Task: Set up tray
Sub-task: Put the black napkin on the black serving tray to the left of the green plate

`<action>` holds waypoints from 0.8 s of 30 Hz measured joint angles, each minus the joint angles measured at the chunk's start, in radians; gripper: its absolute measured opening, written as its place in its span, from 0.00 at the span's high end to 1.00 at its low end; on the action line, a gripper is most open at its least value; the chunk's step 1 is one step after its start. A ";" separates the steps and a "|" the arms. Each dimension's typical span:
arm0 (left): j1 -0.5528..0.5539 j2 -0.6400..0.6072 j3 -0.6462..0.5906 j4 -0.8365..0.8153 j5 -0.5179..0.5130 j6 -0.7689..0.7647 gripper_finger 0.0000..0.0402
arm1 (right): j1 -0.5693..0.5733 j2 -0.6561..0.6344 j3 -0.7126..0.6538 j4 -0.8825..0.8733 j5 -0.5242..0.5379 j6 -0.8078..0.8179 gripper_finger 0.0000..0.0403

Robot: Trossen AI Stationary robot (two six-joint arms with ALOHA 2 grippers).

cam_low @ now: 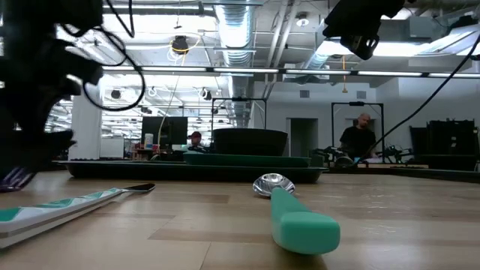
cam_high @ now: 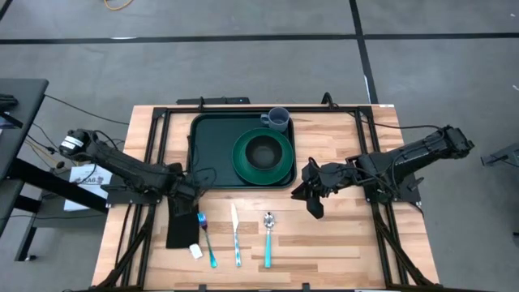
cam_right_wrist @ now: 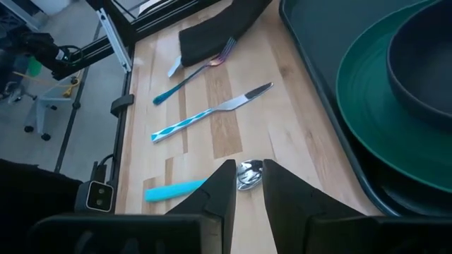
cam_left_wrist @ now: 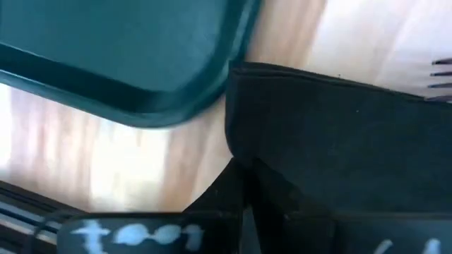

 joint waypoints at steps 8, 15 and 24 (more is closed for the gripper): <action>0.206 -0.093 0.028 -0.038 -0.059 0.132 1.00 | -0.058 0.004 0.000 -0.004 -0.002 0.005 0.84; 0.419 -0.172 0.029 -0.028 -0.053 0.295 1.00 | -0.114 0.004 0.000 0.032 0.002 -0.048 0.84; 0.638 -0.133 0.029 0.001 -0.013 0.393 1.00 | -0.181 0.004 0.000 0.129 0.001 -0.090 0.84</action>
